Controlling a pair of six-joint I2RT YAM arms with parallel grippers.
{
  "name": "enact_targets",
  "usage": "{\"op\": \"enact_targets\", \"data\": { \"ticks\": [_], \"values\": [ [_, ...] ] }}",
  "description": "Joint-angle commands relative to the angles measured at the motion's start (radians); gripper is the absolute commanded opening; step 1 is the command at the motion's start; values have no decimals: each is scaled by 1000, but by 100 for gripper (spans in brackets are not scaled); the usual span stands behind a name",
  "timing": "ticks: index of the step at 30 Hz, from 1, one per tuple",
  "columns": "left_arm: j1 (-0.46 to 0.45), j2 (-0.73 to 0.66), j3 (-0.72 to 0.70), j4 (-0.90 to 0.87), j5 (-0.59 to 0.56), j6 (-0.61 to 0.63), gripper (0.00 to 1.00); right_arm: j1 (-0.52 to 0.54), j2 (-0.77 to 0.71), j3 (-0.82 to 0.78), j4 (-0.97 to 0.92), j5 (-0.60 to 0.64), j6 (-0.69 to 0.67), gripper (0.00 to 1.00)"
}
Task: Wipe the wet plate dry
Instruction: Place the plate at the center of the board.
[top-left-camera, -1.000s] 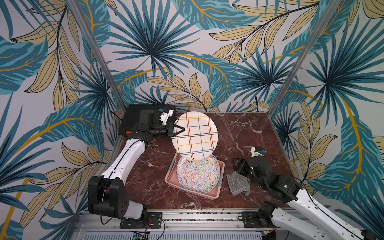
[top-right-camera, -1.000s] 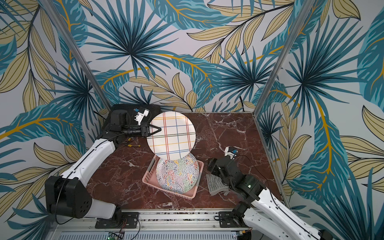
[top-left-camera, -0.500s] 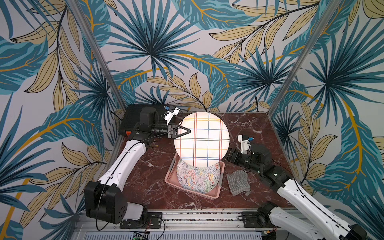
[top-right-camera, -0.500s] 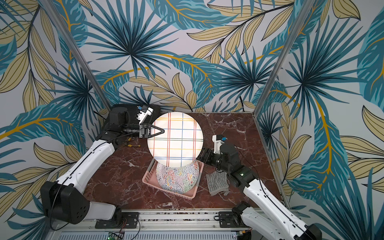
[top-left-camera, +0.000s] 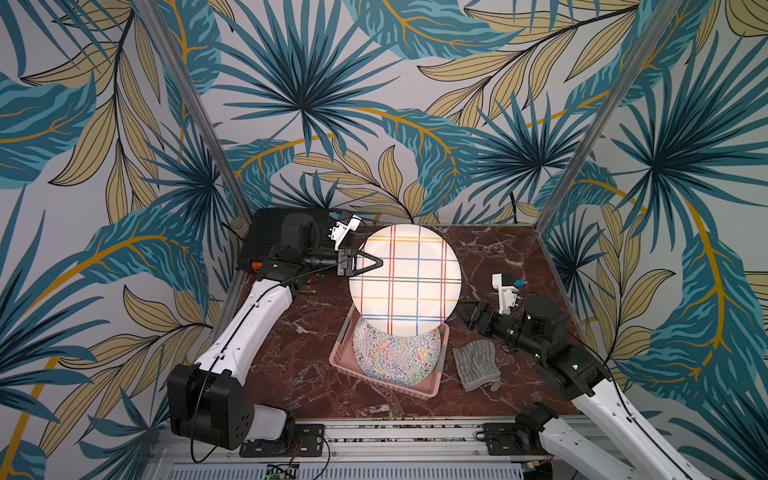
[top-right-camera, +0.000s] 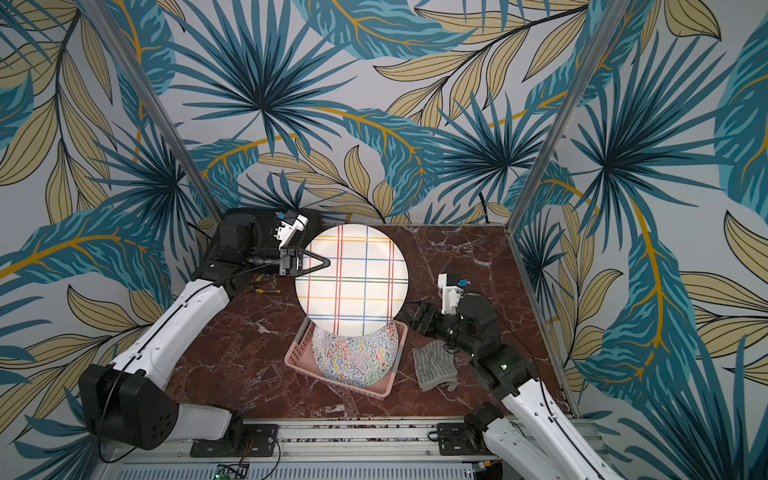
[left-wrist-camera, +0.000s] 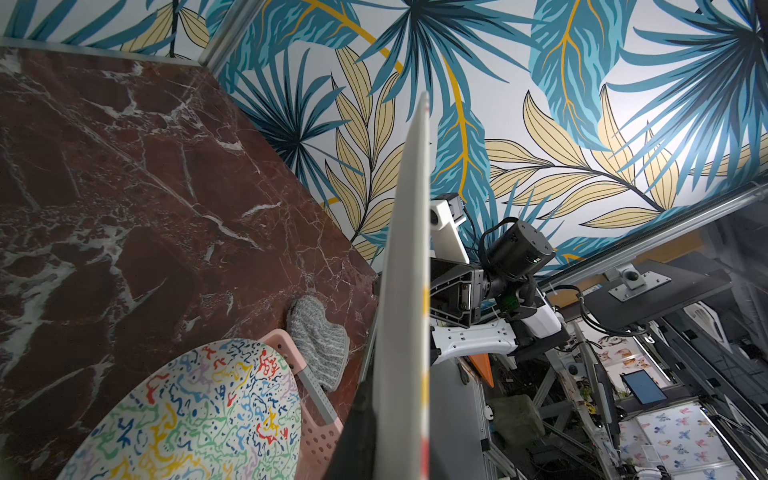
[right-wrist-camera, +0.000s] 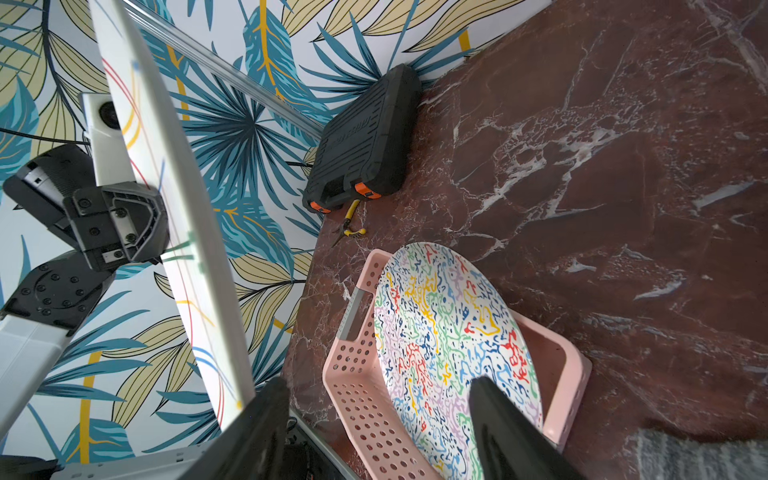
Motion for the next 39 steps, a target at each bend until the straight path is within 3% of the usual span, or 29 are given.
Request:
{"op": "enact_targets", "data": {
  "ticks": [1,7,14,22,31,36,37,39],
  "values": [
    [-4,14,6,47,-38,-3,0,8,5,-1,128,-117,-13,71],
    [-13,6,4,24,-44,13,0,8,67,29,195,-179,-9,68],
    [19,3,14,5,-120,17,0,-8,-35,66,-51,-53,-85,74],
    [17,2,-4,64,-59,-37,0,-11,-12,36,69,-154,-35,72],
    [-14,12,0,101,51,-77,0,-13,125,29,269,-198,-27,70],
    [-29,9,1,90,61,-67,0,-13,184,36,398,-257,-2,55],
    [-29,10,1,86,61,-65,0,-12,187,33,418,-259,6,48],
    [-29,10,3,75,51,-52,0,-13,189,30,437,-250,12,25]
  ]
}}
